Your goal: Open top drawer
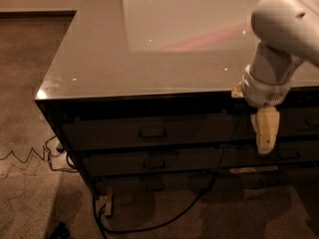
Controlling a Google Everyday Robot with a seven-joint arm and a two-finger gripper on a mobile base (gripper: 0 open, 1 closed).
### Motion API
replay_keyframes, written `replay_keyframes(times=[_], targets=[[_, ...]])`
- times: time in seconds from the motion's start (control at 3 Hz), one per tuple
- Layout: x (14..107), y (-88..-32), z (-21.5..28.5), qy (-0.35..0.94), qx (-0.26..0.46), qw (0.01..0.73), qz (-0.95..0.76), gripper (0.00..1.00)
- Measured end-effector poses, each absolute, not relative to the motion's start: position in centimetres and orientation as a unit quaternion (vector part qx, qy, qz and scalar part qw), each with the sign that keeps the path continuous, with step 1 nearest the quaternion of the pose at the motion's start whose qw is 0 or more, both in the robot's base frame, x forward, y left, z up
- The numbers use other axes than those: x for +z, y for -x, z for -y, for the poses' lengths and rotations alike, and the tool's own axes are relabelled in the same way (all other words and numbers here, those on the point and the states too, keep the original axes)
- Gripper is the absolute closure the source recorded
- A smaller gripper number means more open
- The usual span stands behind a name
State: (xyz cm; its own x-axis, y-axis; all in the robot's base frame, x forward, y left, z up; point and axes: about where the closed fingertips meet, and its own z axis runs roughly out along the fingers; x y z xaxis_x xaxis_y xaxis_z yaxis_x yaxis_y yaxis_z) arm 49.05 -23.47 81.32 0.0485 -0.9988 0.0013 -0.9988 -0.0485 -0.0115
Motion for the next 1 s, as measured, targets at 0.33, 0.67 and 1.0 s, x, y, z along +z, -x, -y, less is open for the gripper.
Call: replay_keyframes(times=[0.33, 0.67, 1.0], targets=[[77.8, -46.3, 24.8, 0.708, -0.003, -0.014, -0.706, 0.0], [74.8, -44.9, 25.0, 0.7, 0.025, 0.012, -0.714, 0.0], [73.4, -45.2, 24.0, 0.704, 0.077, 0.063, -0.703, 0.0]])
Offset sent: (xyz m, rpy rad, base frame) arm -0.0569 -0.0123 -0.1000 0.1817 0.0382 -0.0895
